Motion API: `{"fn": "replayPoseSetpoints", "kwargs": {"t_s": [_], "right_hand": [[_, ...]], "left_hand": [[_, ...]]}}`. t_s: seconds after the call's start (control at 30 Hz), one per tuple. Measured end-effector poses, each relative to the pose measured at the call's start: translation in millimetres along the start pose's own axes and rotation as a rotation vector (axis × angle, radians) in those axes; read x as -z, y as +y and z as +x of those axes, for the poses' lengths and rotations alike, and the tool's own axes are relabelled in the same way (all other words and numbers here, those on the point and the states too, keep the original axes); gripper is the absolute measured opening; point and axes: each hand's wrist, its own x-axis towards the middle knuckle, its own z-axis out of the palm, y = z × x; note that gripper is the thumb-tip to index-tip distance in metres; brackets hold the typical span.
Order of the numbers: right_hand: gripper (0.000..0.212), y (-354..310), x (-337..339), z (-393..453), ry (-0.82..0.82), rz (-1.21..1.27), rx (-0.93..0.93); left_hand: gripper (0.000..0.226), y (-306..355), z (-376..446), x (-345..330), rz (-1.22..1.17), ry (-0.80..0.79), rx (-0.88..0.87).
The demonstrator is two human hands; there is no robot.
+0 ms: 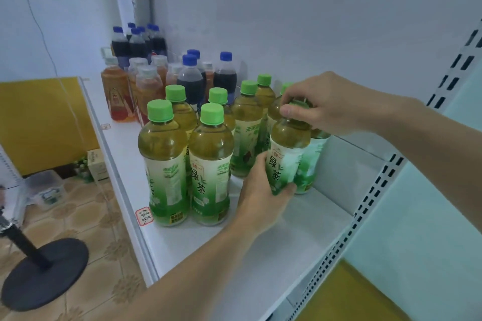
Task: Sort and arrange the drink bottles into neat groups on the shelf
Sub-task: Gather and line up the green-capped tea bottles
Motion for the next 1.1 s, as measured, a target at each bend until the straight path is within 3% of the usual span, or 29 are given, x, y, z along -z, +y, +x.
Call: {"fn": "replayPoseSetpoints", "kwargs": {"t_s": [0.17,0.33,0.63,0.9,1.03,1.1], "right_hand": [[0.035,8,22,39,0.083,-0.019,-0.093],[0.036,19,9,82,-0.168,-0.211,-0.252],[0.01,15,13,76,-0.154,-0.172,-0.246],[0.019,10,22,83,-0.246,-0.204,-0.316],[0.037,6,21,110,0.01,-0.227,-0.245],[0.037,0,11,120,-0.012,-0.183,-0.217]], "left_hand": [[0.078,-4,-2,-1,0.077,0.056,-0.061],[0.083,-7,-7,-9,0.192,0.038,-0.163],[0.077,-10,-7,-12,0.13,0.04,-0.175],[0.08,-21,-1,5,0.132,0.116,-0.144],[0.082,-22,-1,6,0.138,0.094,-0.143],[0.084,-22,-1,5,0.14,0.08,-0.141]]}}
